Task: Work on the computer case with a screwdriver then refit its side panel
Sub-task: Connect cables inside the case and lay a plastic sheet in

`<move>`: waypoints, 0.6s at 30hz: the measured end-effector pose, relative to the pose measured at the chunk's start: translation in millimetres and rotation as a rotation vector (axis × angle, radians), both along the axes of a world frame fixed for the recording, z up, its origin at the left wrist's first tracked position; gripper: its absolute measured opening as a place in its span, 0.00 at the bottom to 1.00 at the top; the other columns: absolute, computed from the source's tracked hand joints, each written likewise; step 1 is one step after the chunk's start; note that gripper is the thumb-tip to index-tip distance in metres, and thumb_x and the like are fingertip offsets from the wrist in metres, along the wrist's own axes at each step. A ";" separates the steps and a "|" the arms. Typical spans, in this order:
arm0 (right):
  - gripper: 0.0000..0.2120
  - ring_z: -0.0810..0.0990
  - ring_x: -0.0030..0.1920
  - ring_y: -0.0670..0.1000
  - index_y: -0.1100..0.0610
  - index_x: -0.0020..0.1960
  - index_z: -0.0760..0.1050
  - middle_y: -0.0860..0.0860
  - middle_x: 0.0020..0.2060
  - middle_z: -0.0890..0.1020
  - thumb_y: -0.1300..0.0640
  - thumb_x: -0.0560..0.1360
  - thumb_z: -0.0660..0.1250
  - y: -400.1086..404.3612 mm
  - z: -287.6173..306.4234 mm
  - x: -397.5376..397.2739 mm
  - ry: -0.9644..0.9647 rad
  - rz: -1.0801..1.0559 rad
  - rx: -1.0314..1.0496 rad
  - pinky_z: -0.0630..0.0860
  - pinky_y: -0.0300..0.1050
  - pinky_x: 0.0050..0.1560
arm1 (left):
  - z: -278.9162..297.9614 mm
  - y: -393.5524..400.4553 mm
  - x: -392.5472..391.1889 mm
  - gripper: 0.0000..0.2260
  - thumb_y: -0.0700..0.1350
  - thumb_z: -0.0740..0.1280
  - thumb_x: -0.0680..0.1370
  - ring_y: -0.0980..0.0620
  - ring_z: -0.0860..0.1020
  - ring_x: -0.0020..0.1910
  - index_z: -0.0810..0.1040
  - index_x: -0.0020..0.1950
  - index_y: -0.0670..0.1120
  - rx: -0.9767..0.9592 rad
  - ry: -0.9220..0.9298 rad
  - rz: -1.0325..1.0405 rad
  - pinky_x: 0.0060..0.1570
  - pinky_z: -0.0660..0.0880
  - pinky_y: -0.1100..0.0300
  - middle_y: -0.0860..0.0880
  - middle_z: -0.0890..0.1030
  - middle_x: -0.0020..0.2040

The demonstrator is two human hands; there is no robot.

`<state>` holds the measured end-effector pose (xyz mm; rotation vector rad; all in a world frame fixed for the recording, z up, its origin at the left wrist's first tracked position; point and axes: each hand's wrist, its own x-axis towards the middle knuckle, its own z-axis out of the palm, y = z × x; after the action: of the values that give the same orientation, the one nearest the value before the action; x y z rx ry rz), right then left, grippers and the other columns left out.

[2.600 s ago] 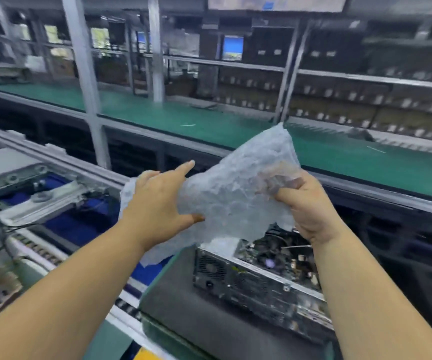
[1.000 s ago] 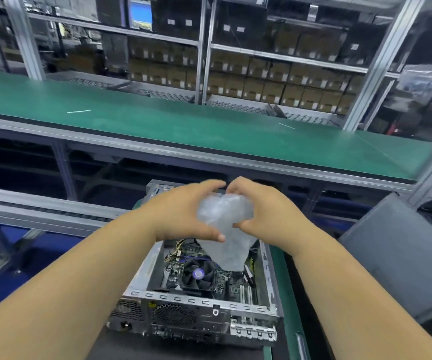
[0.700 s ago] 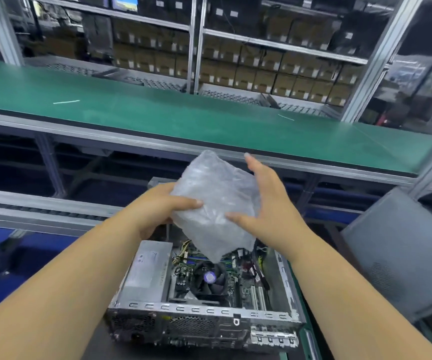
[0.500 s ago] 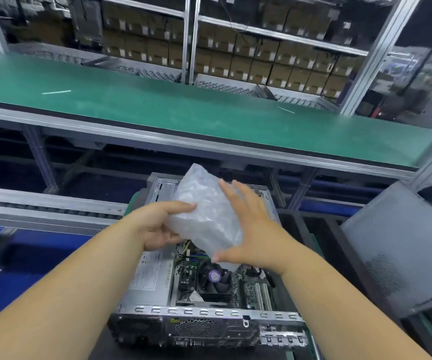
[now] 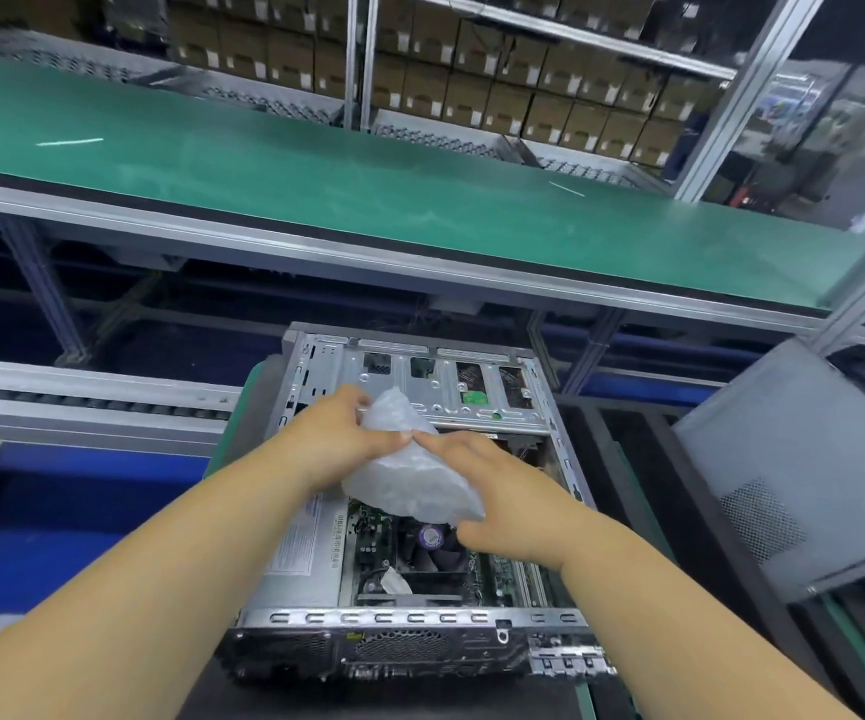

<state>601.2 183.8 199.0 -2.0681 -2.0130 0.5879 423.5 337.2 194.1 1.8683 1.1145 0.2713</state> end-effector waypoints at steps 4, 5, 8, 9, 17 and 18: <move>0.47 0.75 0.57 0.47 0.29 0.75 0.48 0.39 0.71 0.60 0.58 0.69 0.70 -0.3 -7.3 1.5 0.008 0.023 -0.044 0.78 0.47 0.53 | -1.8 -3.4 3.0 0.24 0.61 0.73 0.69 0.52 0.77 0.54 0.71 0.60 0.55 0.278 0.031 -0.044 0.57 0.75 0.51 0.54 0.73 0.59; 0.47 0.75 0.56 0.47 0.29 0.75 0.48 0.39 0.70 0.61 0.58 0.69 0.70 0.5 -9.5 2.3 0.003 0.027 -0.056 0.79 0.48 0.52 | -3.2 -4.1 3.1 0.21 0.60 0.72 0.70 0.52 0.76 0.54 0.72 0.59 0.56 0.310 0.042 -0.097 0.57 0.74 0.52 0.54 0.72 0.59; 0.46 0.74 0.56 0.48 0.31 0.74 0.50 0.42 0.68 0.64 0.58 0.68 0.69 1.7 -16.9 5.2 -0.061 0.042 -0.105 0.77 0.46 0.51 | -8.9 -5.6 1.6 0.14 0.59 0.69 0.73 0.53 0.73 0.55 0.73 0.56 0.58 0.392 0.151 -0.310 0.55 0.71 0.57 0.56 0.70 0.58; 0.45 0.72 0.59 0.48 0.33 0.75 0.51 0.43 0.68 0.64 0.58 0.68 0.69 1.6 -19.8 6.1 -0.095 0.044 -0.094 0.76 0.45 0.53 | -11.7 -6.5 1.2 0.14 0.59 0.69 0.74 0.54 0.72 0.56 0.73 0.57 0.59 0.405 0.174 -0.361 0.55 0.70 0.58 0.57 0.70 0.58; 0.45 0.56 0.74 0.58 0.48 0.80 0.49 0.53 0.75 0.56 0.52 0.72 0.72 11.9 -51.8 -6.6 -0.237 -0.021 -0.016 0.65 0.53 0.72 | -26.9 -5.9 10.0 0.16 0.52 0.68 0.76 0.53 0.70 0.62 0.72 0.63 0.55 0.547 0.271 -0.483 0.60 0.69 0.56 0.57 0.69 0.63; 0.49 0.49 0.77 0.58 0.47 0.80 0.43 0.53 0.78 0.49 0.46 0.72 0.72 13.0 -54.7 -7.8 -0.188 -0.018 -0.118 0.58 0.55 0.76 | -27.9 -5.5 11.5 0.18 0.51 0.68 0.76 0.53 0.70 0.62 0.71 0.65 0.55 0.560 0.296 -0.497 0.59 0.70 0.57 0.57 0.69 0.64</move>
<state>593.4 196.8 144.3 -2.2855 -2.1042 0.5400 435.0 331.7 166.2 2.6832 0.7607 0.0135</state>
